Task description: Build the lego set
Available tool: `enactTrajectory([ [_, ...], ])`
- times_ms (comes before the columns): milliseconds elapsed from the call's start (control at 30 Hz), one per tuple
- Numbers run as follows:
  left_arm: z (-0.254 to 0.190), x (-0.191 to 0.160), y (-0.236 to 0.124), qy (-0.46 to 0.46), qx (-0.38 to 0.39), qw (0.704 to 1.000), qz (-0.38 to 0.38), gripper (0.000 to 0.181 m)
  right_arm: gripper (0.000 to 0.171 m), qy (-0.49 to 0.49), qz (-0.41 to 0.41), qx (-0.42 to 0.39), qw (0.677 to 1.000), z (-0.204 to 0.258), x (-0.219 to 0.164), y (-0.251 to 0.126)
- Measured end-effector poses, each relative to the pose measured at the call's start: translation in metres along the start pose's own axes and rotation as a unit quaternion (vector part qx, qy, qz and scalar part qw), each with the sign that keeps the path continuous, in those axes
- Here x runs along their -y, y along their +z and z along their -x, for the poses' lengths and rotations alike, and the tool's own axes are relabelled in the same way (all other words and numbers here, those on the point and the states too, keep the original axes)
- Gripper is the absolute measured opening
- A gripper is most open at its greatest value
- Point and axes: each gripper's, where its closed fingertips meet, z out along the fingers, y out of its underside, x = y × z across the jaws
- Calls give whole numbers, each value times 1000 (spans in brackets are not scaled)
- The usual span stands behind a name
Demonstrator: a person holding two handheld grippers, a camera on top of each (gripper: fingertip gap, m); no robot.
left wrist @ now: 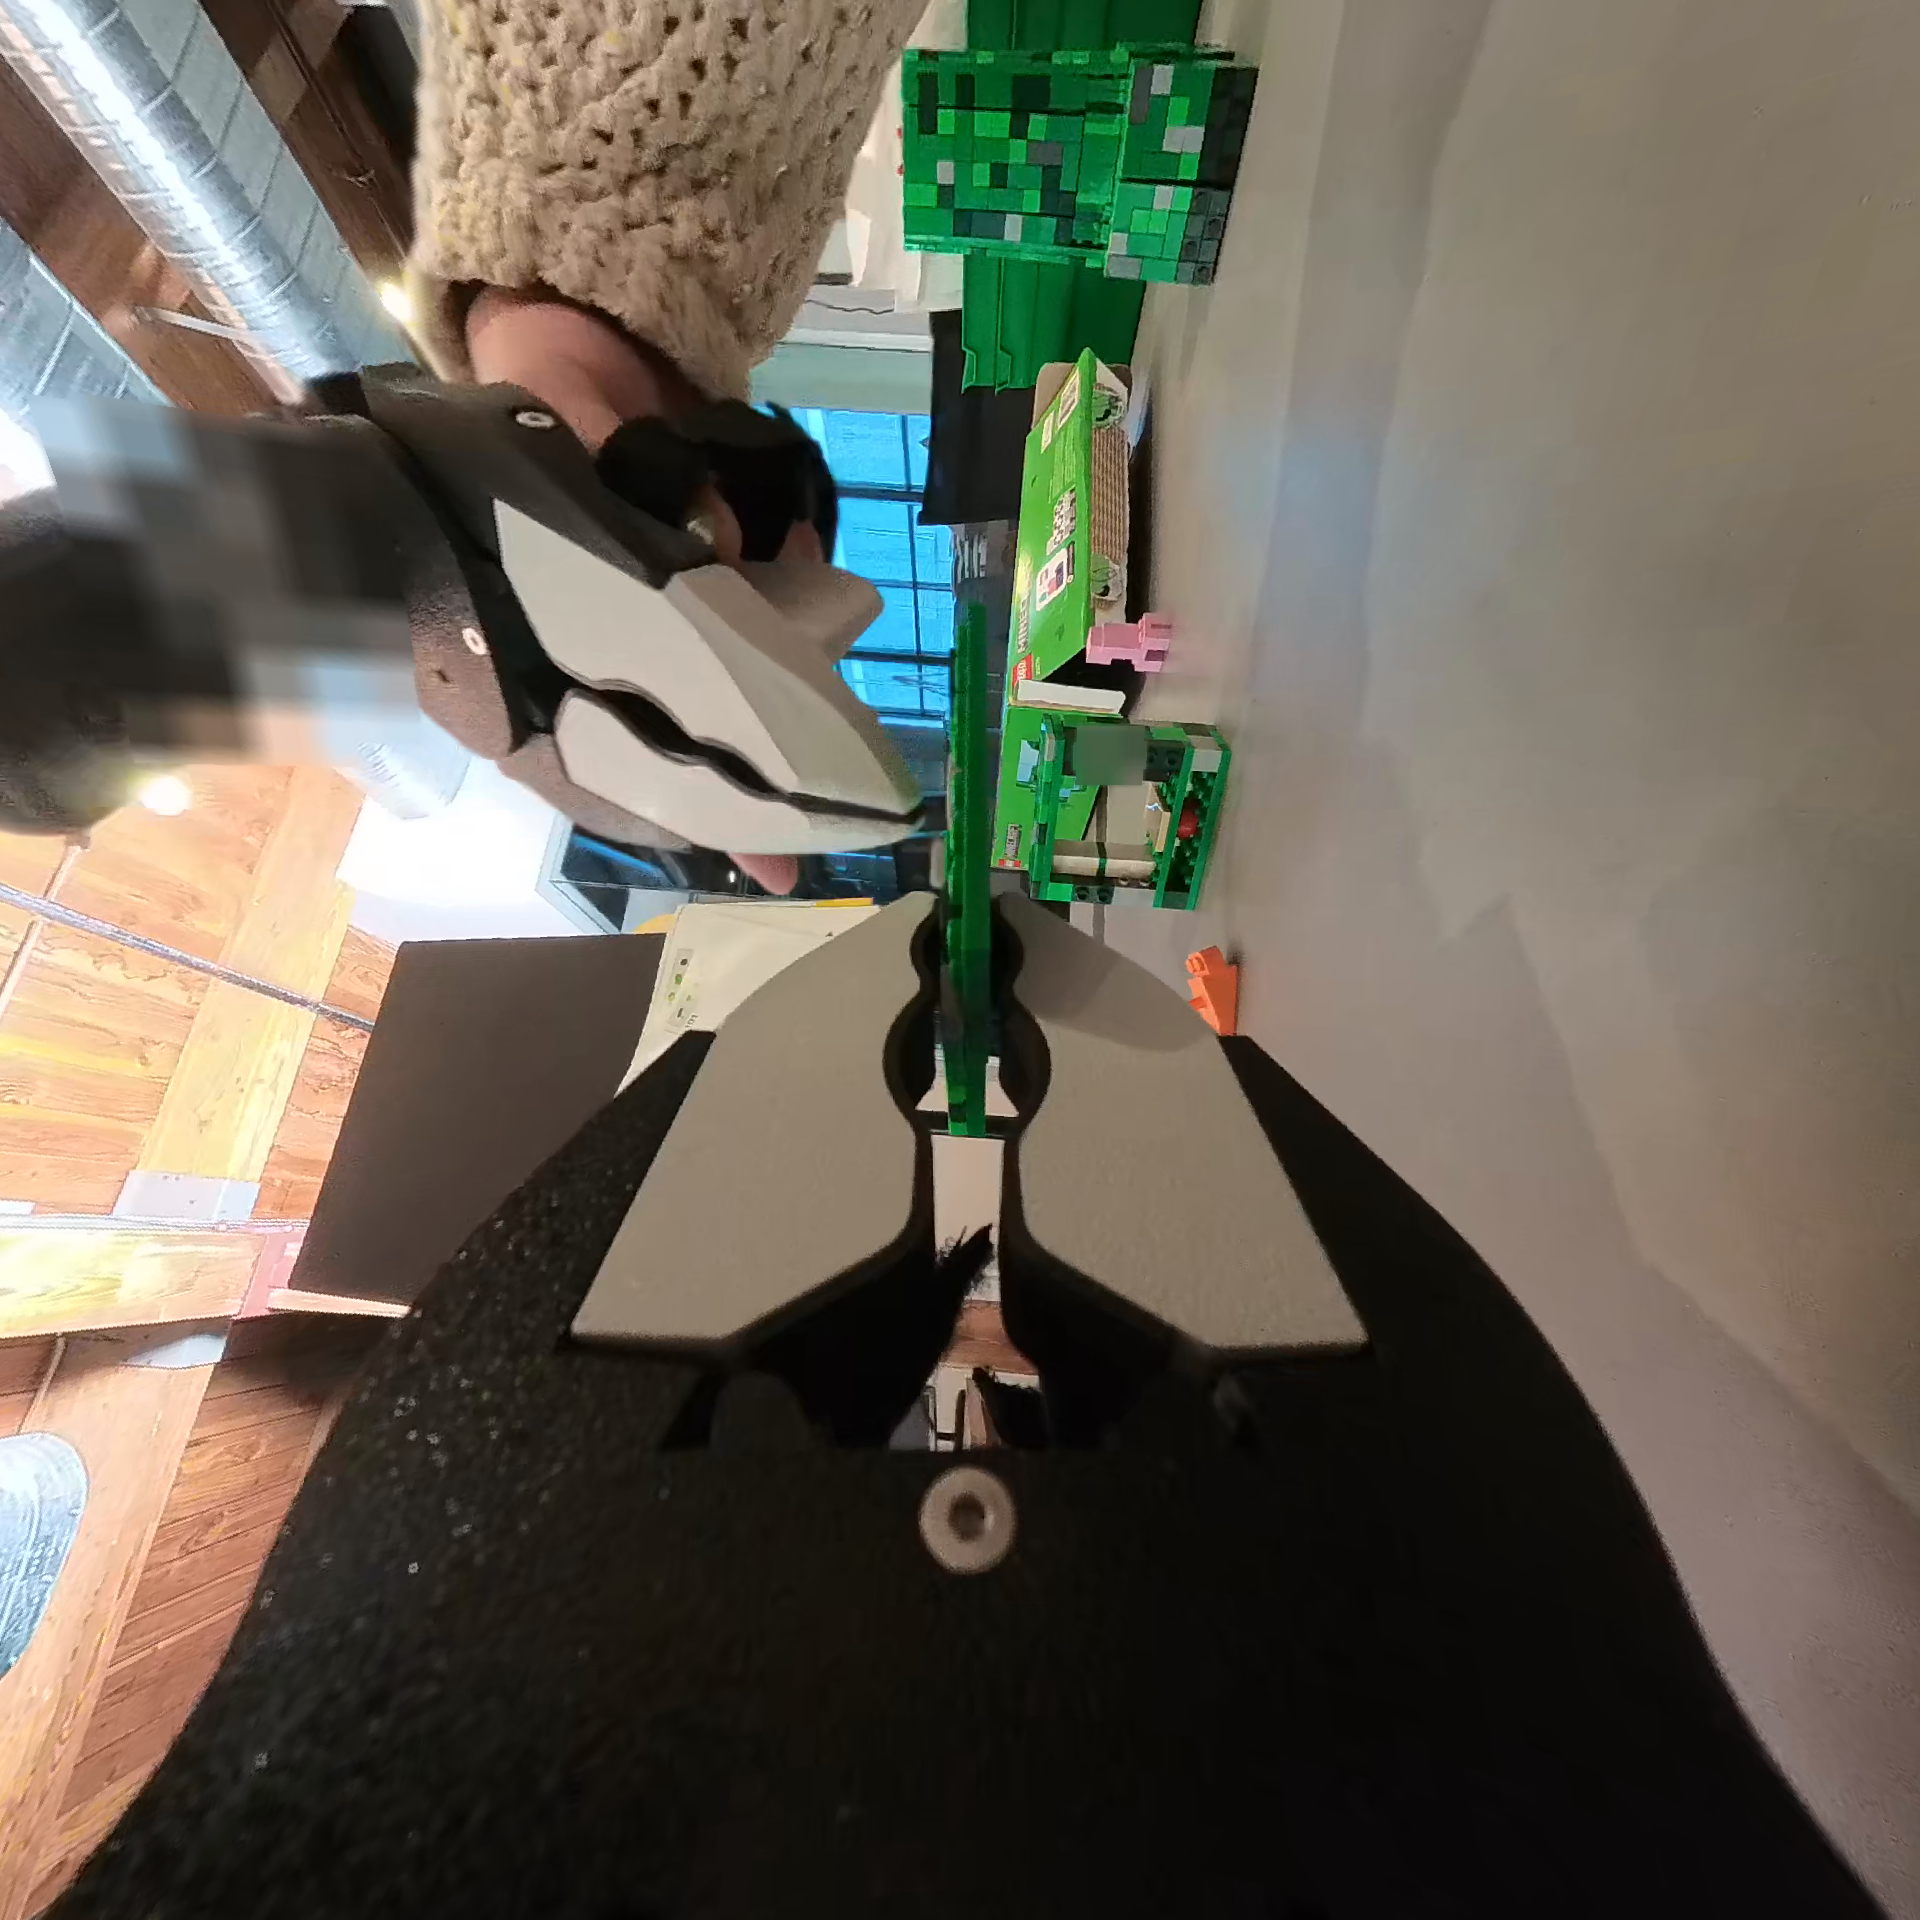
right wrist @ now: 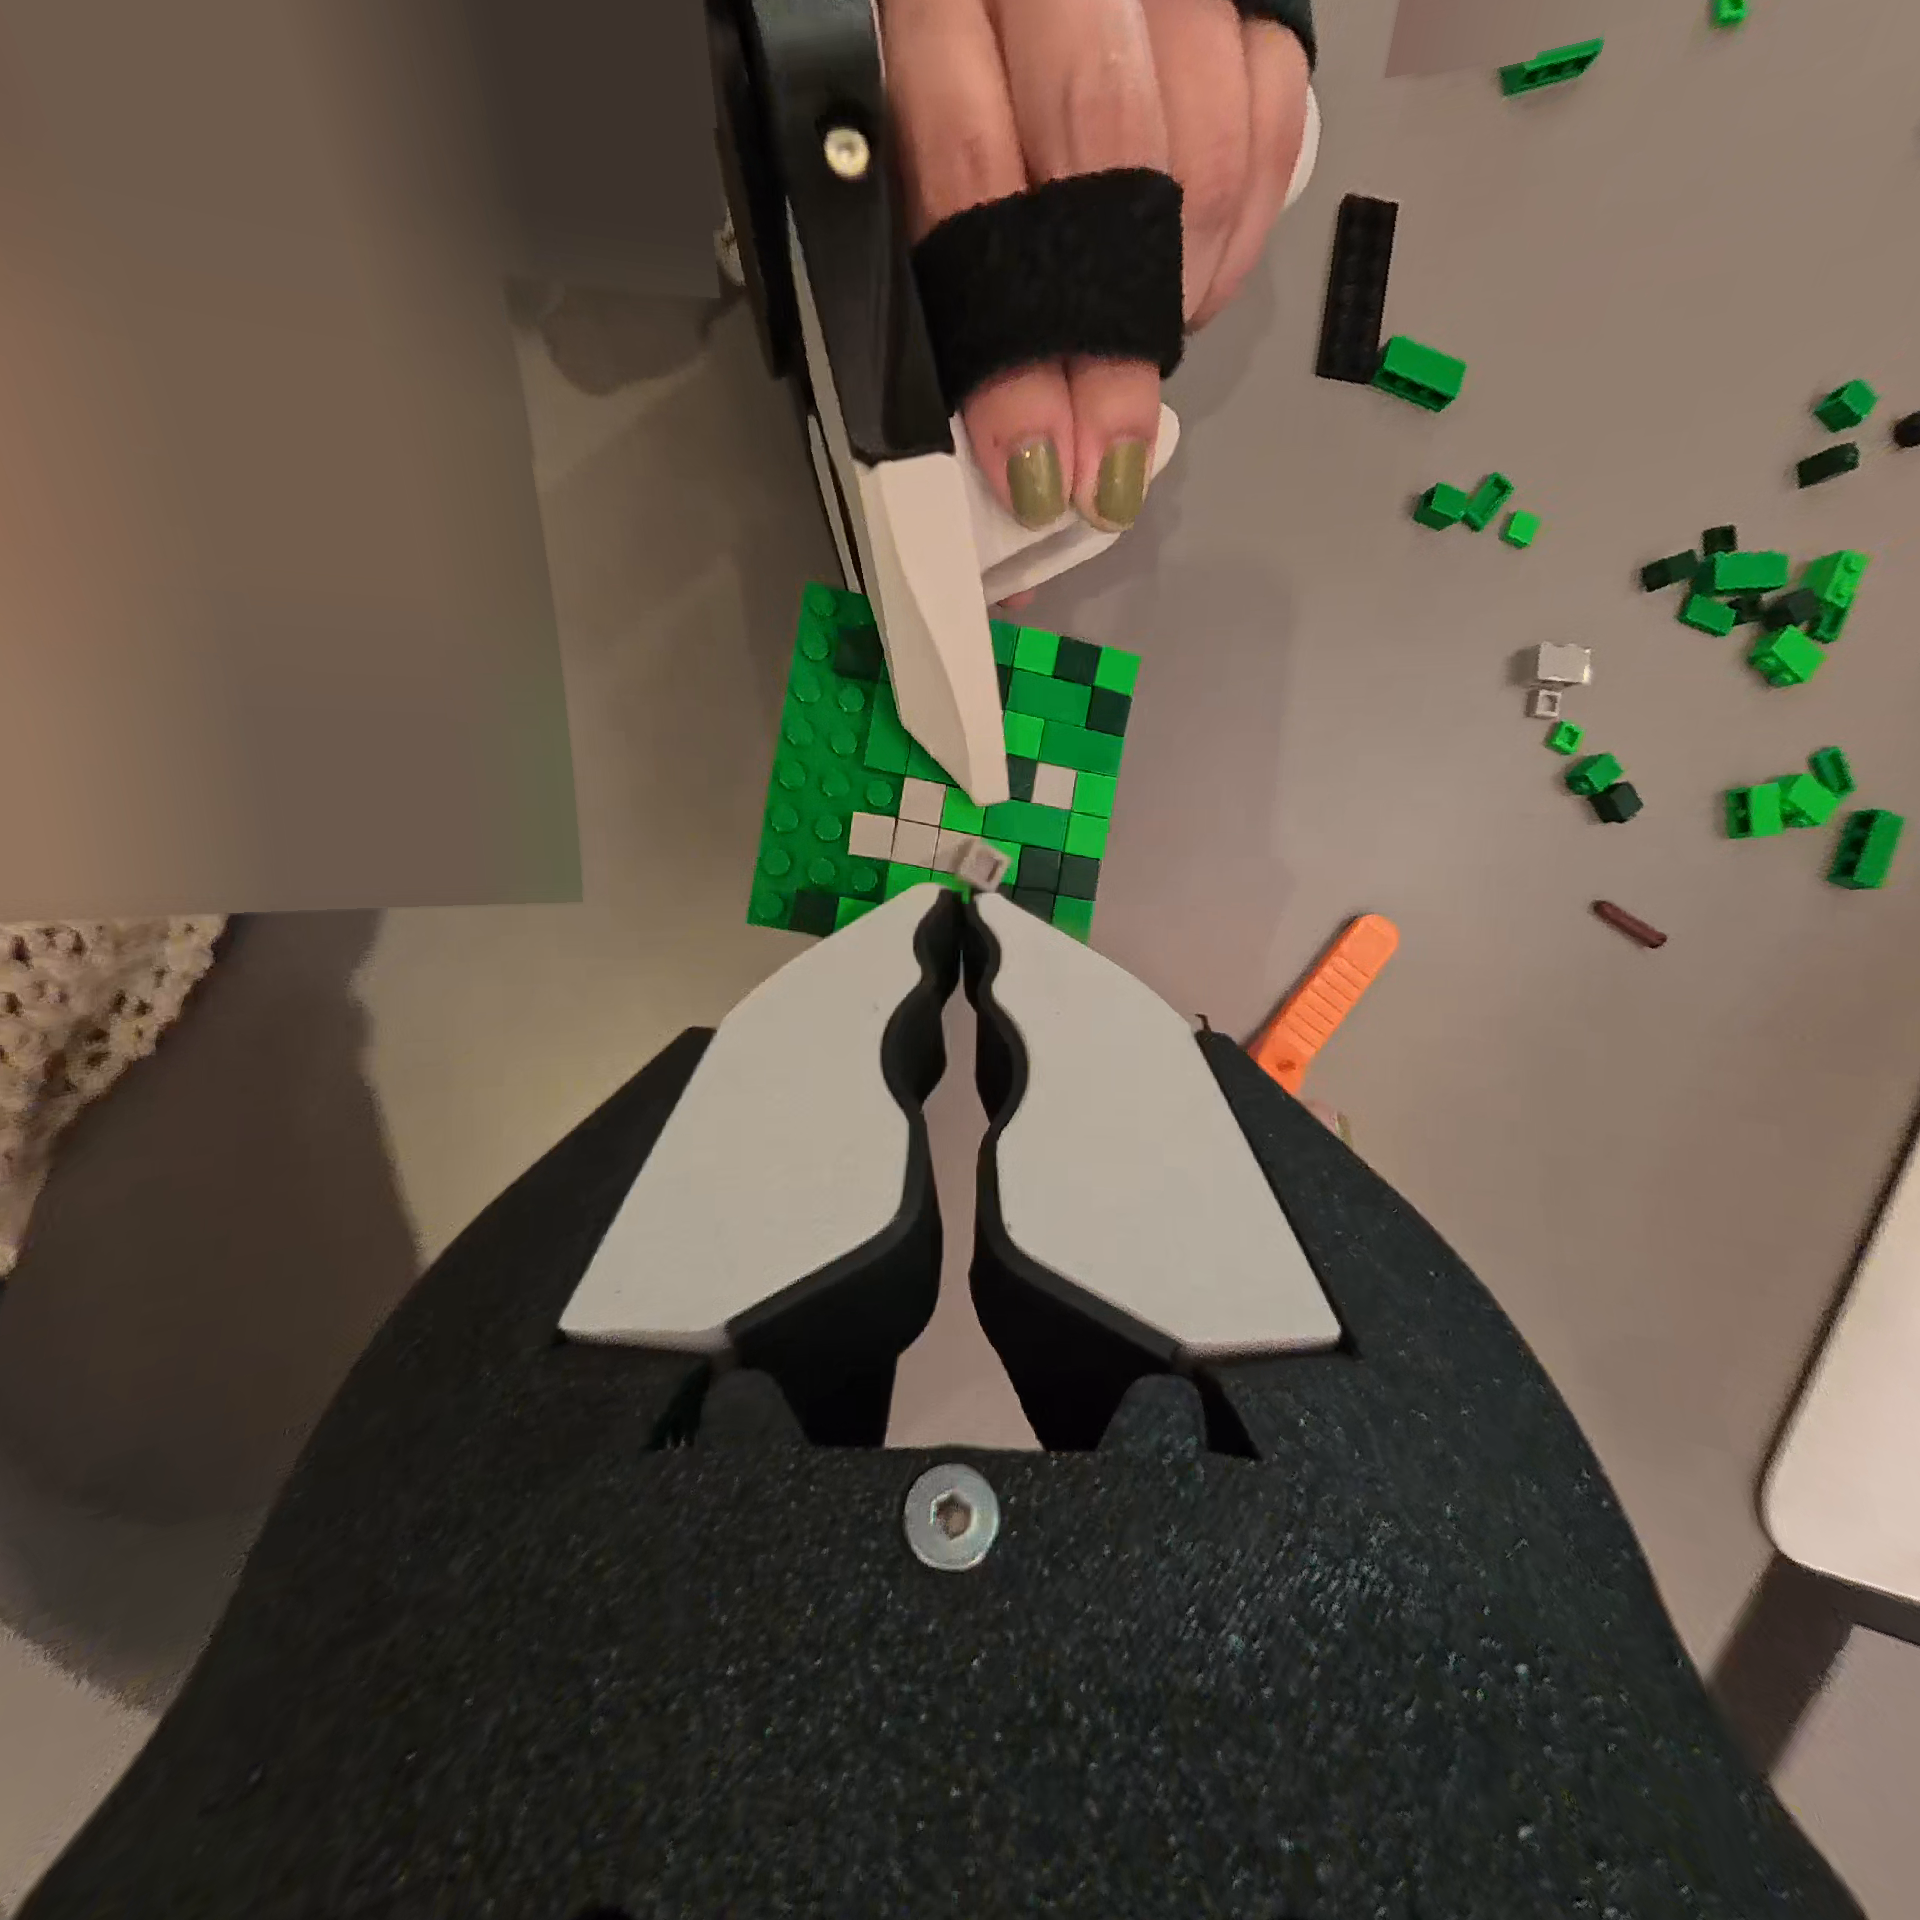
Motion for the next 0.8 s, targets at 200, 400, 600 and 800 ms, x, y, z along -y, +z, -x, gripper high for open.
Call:
enactTrajectory([
  [200,-2,0,0,2,-4,1000,1,6,2,-106,98,-49,988,-10,-2,-1],
  [400,4,4,-2,6,9,1000,-7,6,19,-75,10,15,997,-1,7,0],
  [600,6,7,-2,2,14,1000,-13,6,15,-59,-48,22,997,-2,6,-1],
  [800,3,8,-2,5,8,1000,-15,6,7,-82,-48,19,995,1,7,7],
])
